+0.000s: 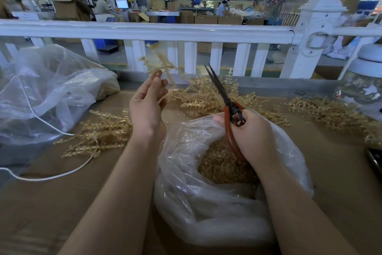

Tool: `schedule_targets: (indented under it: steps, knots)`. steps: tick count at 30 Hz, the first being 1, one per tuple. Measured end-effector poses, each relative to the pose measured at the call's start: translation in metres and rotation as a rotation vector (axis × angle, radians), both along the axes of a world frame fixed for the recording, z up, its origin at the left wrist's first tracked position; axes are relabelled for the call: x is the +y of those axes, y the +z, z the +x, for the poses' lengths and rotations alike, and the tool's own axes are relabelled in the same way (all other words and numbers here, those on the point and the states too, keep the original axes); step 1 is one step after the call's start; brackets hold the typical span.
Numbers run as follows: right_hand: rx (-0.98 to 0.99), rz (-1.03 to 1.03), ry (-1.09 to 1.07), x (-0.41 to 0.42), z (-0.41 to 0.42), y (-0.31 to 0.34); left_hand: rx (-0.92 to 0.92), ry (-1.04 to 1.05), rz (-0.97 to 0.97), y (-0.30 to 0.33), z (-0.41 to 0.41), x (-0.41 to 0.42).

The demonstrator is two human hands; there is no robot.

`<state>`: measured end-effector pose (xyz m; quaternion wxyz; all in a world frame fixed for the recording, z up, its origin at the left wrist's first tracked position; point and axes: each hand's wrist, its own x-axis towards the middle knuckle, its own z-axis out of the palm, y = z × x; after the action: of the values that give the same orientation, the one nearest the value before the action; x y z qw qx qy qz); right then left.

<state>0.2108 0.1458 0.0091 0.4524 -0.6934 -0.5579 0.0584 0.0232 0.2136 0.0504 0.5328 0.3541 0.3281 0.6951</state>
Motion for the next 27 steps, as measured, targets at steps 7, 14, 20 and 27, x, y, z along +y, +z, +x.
schedule_targets:
  steps: [7,14,20,27]
  knots:
    - [0.414,0.071,0.104,-0.003,-0.005,0.009,0.223,-0.081,0.258,-0.004,0.010,-0.013]
    - [0.861,0.165,0.456,-0.006,-0.001,0.013,0.420,-0.185,0.416,-0.017,0.016,-0.026]
    - [0.951,0.173,0.486,-0.007,0.004,0.013,0.502,-0.199,0.453,-0.021,0.014,-0.031]
    - [0.949,0.170,0.539,-0.002,0.010,0.008,0.431,-0.246,0.392,-0.025,0.014,-0.029]
